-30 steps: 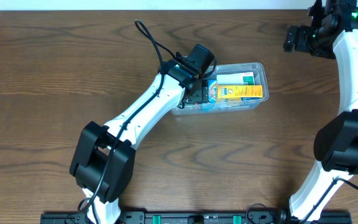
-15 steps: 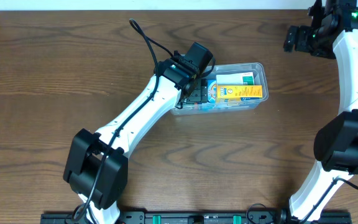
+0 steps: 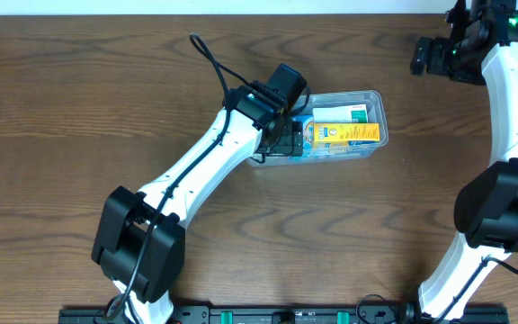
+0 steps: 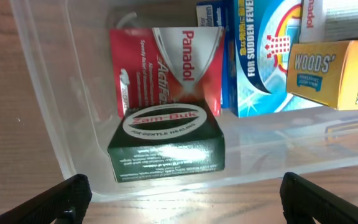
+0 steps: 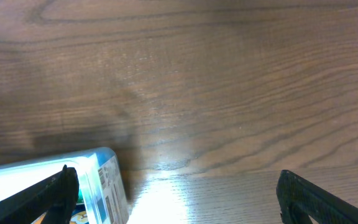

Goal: Pack container
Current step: 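Lower the Zam-Buk box into the container beside the red box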

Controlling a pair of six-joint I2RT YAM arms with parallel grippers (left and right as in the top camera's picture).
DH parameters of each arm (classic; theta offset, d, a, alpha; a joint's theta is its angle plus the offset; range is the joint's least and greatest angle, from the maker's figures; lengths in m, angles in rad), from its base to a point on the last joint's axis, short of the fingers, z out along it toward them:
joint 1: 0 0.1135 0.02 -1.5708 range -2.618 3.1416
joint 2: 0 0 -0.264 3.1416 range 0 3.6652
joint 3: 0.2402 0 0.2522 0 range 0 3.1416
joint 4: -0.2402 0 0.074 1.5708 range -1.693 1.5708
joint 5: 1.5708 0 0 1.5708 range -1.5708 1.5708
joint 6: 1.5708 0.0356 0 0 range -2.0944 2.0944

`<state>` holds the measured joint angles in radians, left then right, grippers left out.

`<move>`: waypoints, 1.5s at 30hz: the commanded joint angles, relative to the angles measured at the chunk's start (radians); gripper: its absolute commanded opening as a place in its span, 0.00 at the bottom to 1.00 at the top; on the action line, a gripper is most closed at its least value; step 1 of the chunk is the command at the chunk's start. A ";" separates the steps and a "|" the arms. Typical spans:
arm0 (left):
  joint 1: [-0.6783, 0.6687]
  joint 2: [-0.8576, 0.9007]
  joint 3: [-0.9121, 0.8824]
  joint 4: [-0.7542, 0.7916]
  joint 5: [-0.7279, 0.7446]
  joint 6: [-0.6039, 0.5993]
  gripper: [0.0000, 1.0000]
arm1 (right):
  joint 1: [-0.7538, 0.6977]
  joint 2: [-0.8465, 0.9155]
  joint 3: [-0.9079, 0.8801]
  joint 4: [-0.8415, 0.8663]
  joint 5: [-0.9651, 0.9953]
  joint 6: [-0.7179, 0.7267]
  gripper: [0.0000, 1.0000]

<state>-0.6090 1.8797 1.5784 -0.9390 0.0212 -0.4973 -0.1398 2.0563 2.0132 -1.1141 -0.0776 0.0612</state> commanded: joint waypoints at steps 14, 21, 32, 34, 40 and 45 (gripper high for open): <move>0.001 -0.016 -0.005 0.045 0.020 0.018 0.76 | 0.003 -0.001 0.014 -0.001 -0.001 0.013 0.99; 0.000 -0.006 -0.009 0.050 0.021 0.029 0.76 | 0.003 -0.001 0.014 -0.001 -0.001 0.013 0.99; -0.034 0.012 -0.017 0.061 0.021 0.051 0.76 | 0.003 -0.001 0.014 -0.001 -0.001 0.013 0.99; -0.034 0.012 -0.017 0.061 0.021 0.051 0.76 | 0.003 -0.001 0.014 -0.001 -0.001 0.013 0.99; -0.039 0.012 -0.019 0.053 0.020 0.059 0.76 | 0.003 -0.001 0.014 -0.001 -0.001 0.013 0.99; -0.039 0.027 -0.020 0.053 0.021 0.059 0.76 | 0.003 -0.001 0.014 -0.001 -0.001 0.013 0.99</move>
<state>-0.6453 1.8816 1.5768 -0.8825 0.0460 -0.4526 -0.1402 2.0563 2.0132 -1.1141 -0.0776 0.0608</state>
